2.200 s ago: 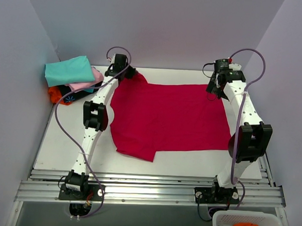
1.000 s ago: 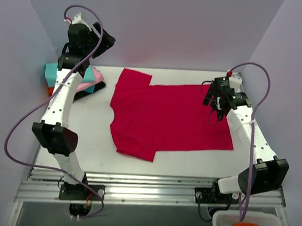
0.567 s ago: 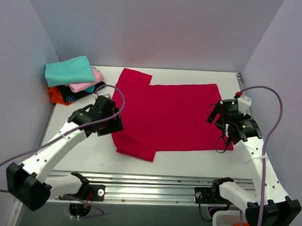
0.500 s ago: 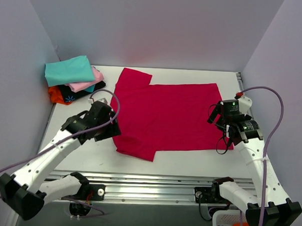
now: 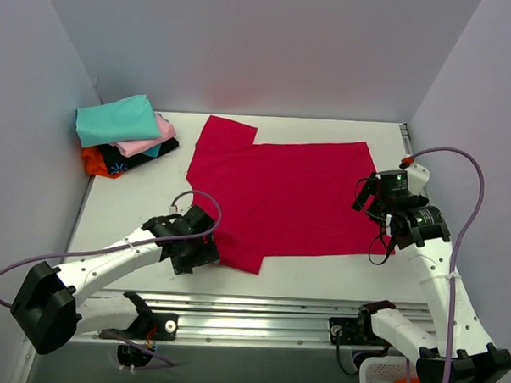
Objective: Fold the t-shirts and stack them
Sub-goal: Fold the tshirt
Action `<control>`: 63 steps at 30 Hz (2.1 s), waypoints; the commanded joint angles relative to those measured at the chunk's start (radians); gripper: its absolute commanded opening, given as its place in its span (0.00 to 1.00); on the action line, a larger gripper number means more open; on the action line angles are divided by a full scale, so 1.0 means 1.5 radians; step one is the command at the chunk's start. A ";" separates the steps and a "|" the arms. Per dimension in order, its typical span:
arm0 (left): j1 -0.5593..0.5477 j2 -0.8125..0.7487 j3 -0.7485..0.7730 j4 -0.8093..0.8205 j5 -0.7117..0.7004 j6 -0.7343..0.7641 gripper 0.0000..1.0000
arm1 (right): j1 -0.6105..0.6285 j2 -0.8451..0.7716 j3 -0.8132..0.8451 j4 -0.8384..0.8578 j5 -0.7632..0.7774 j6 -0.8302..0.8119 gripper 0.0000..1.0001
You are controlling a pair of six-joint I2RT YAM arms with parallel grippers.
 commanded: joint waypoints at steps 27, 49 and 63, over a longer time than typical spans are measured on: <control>0.036 0.189 0.047 0.168 0.006 0.026 0.33 | 0.003 0.026 0.046 -0.027 0.034 -0.027 0.88; 0.175 0.506 0.625 -0.080 0.160 0.219 0.94 | 0.002 0.101 0.079 0.013 0.044 -0.026 0.88; 0.141 0.343 0.523 -0.060 0.096 0.180 0.94 | 0.001 0.067 0.028 0.019 0.043 -0.028 0.88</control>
